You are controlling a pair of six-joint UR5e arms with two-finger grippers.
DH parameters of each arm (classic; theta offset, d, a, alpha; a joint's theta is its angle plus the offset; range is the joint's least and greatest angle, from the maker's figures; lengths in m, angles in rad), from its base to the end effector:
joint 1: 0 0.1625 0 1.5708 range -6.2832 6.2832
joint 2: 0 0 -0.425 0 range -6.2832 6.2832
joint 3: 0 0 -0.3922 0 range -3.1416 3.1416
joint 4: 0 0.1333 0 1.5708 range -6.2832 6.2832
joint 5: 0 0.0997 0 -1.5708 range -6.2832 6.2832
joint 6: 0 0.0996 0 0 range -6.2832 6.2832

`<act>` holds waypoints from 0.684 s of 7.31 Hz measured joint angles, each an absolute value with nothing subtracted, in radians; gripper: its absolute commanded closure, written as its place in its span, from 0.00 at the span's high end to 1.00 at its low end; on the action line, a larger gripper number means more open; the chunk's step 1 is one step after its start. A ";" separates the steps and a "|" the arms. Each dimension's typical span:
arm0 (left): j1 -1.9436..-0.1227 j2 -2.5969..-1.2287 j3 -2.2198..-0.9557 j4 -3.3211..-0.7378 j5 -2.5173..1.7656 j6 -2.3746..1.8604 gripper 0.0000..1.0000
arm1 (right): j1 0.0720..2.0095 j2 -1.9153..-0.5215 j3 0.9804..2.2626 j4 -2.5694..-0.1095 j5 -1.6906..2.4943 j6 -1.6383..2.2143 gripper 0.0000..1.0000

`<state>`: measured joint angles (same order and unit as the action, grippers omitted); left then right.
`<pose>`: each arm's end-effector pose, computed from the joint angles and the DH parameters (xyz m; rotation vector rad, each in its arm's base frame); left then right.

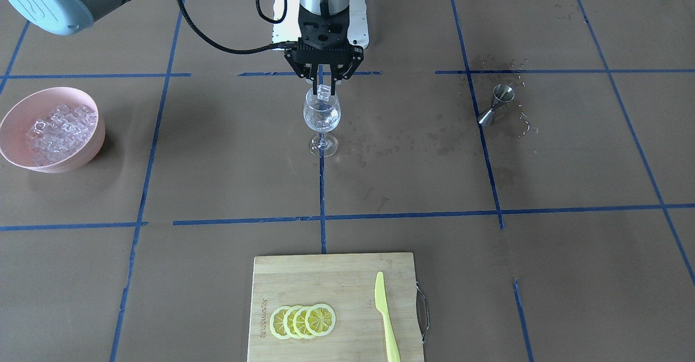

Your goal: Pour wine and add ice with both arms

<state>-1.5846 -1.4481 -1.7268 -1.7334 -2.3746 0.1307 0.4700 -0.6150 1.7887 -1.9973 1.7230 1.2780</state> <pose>-0.0678 -0.4503 0.6196 0.2429 0.7867 0.1890 -0.5161 -0.3947 0.0505 0.1430 -0.7464 0.1117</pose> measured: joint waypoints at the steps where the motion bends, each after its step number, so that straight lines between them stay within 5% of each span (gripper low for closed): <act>1: -1.585 -1.448 -1.726 -1.733 -2.375 0.131 1.00 | 0.469 -0.616 1.789 -1.998 1.723 1.278 1.00; 5: -1.585 -1.445 -1.725 -1.733 -2.375 0.133 1.00 | 0.505 -0.632 1.849 -2.024 1.738 1.241 1.00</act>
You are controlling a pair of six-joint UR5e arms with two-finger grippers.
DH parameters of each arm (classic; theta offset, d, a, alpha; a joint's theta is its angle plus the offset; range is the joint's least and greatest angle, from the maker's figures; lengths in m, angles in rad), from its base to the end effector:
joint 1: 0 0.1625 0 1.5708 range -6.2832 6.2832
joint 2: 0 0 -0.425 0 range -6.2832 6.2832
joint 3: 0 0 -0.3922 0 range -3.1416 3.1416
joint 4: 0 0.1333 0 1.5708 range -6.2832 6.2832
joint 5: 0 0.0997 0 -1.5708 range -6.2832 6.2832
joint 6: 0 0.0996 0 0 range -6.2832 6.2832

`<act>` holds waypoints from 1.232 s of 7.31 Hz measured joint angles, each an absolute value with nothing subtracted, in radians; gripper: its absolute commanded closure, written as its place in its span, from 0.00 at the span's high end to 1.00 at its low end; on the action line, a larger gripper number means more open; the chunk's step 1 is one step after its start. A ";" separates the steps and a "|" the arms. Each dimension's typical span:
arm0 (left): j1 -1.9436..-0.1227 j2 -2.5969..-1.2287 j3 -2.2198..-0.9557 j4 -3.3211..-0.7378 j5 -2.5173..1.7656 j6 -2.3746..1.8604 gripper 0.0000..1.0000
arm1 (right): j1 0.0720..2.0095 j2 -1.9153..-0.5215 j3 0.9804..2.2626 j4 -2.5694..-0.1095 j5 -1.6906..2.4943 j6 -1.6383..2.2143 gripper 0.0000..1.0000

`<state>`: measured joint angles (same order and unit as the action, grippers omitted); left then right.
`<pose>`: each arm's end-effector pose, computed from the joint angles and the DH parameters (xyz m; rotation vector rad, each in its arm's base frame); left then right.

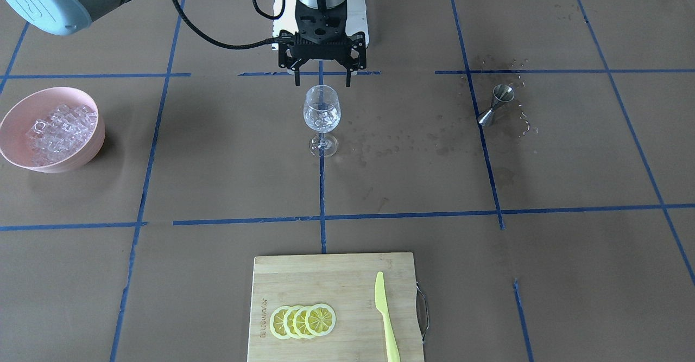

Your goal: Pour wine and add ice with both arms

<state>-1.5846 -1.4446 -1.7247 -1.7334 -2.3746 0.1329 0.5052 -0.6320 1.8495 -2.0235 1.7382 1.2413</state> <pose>-0.0678 -0.4486 0.6223 0.2385 0.7870 0.1888 -0.4848 -0.4015 0.0474 0.1638 -0.7622 0.1027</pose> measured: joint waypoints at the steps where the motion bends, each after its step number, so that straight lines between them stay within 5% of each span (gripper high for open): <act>1: -1.585 -1.442 -1.724 -1.733 -2.375 0.133 1.00 | 0.550 -0.677 1.908 -2.041 1.761 1.181 1.00; 5: -1.587 -1.428 -1.725 -1.733 -2.376 0.135 1.00 | 0.898 -0.961 2.032 -2.025 2.000 0.671 1.00; 9: -1.594 -1.422 -1.724 -1.731 -2.374 0.136 1.00 | 1.274 -1.363 1.969 -1.835 2.201 0.059 1.00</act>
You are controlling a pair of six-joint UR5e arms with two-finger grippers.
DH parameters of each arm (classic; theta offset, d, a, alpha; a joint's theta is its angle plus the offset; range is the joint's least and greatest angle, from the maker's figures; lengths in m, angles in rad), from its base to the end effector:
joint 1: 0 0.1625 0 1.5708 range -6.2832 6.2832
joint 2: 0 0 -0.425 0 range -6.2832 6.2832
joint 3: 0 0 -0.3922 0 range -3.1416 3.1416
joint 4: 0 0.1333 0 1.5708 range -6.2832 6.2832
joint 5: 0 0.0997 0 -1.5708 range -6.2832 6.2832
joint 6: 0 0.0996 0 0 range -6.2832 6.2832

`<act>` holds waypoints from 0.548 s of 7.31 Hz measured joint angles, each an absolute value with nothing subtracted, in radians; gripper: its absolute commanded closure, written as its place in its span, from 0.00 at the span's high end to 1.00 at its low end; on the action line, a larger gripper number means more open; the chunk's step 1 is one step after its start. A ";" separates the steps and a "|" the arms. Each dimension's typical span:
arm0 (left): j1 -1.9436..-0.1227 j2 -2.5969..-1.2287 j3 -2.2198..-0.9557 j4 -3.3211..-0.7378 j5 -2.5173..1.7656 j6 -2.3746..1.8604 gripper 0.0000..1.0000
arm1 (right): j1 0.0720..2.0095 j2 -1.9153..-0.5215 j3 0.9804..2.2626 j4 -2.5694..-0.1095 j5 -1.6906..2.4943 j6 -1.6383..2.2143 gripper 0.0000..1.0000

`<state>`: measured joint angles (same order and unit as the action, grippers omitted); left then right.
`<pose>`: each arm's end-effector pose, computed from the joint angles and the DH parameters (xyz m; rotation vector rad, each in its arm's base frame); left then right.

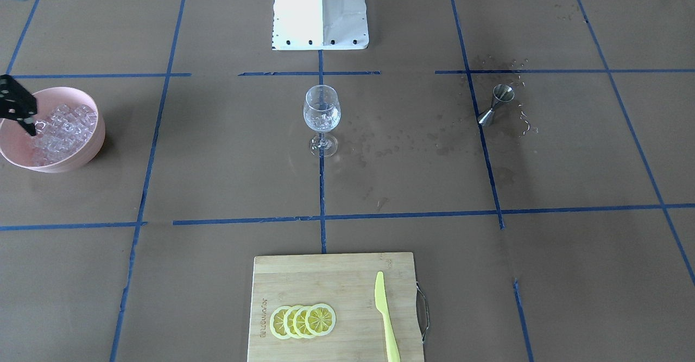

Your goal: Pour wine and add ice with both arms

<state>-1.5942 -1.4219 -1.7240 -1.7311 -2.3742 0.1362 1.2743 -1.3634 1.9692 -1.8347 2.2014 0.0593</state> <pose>-0.0719 -0.4373 0.6330 0.2193 0.7875 0.1726 -0.0838 -0.5294 0.3974 0.2157 -0.6760 -0.3350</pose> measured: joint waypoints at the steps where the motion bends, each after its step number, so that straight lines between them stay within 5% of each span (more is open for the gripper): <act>1: -1.595 -1.412 -1.727 -1.731 -2.374 0.136 1.00 | 1.358 -1.442 1.927 -1.819 2.219 -0.071 1.00; 4: -1.600 -1.363 -1.752 -1.730 -2.373 0.135 1.00 | 1.498 -1.639 1.844 -1.812 2.225 -0.199 1.00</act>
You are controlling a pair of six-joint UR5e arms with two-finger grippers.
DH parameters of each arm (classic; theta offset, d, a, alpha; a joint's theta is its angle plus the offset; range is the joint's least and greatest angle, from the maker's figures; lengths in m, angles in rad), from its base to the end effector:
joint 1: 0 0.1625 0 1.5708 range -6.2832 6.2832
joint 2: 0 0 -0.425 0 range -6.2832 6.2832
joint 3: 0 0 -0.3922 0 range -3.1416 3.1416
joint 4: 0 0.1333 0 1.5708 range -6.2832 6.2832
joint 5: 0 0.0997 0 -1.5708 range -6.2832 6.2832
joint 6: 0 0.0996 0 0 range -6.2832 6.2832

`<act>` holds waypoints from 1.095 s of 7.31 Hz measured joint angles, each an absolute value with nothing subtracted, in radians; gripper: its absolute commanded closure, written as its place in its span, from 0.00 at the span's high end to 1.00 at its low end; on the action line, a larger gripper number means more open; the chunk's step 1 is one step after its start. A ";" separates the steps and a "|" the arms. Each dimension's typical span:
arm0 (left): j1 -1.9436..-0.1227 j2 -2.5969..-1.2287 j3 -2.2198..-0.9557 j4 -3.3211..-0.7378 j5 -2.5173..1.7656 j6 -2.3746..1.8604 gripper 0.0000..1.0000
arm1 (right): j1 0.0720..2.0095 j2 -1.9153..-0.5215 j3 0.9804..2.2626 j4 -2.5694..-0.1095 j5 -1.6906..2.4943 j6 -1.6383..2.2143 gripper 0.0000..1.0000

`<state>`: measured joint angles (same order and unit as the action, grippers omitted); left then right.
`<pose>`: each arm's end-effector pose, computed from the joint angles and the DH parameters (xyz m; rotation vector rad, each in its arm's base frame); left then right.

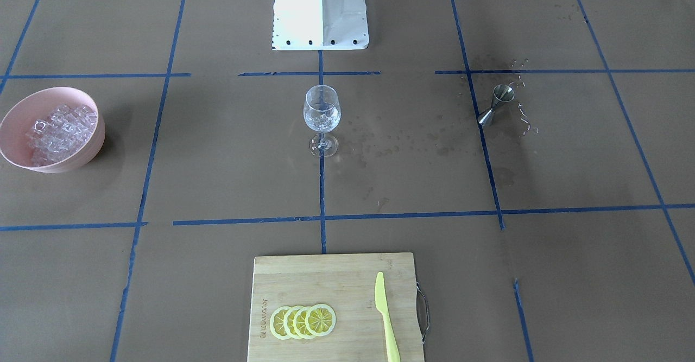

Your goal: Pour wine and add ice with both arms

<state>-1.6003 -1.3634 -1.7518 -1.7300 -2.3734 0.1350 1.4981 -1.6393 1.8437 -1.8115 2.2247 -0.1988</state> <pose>-0.0738 -0.4105 0.6441 0.1912 0.7891 0.1529 0.0397 -0.4558 0.5895 0.0063 -0.6565 -0.2498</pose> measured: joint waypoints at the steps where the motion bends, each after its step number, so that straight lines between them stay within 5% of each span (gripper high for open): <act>1: -1.600 -1.356 -1.752 -1.726 -2.372 0.135 1.00 | 1.511 -1.670 1.819 -1.811 2.231 -0.202 1.00; 8: -1.601 -1.361 -1.765 -1.617 -2.373 0.136 1.00 | 1.542 -1.745 1.807 -1.678 2.262 -0.101 1.00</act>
<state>-1.6013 -1.3614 -1.7653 -1.6169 -2.3729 0.1359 1.5416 -1.7452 1.8068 -1.6778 2.2620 -0.1005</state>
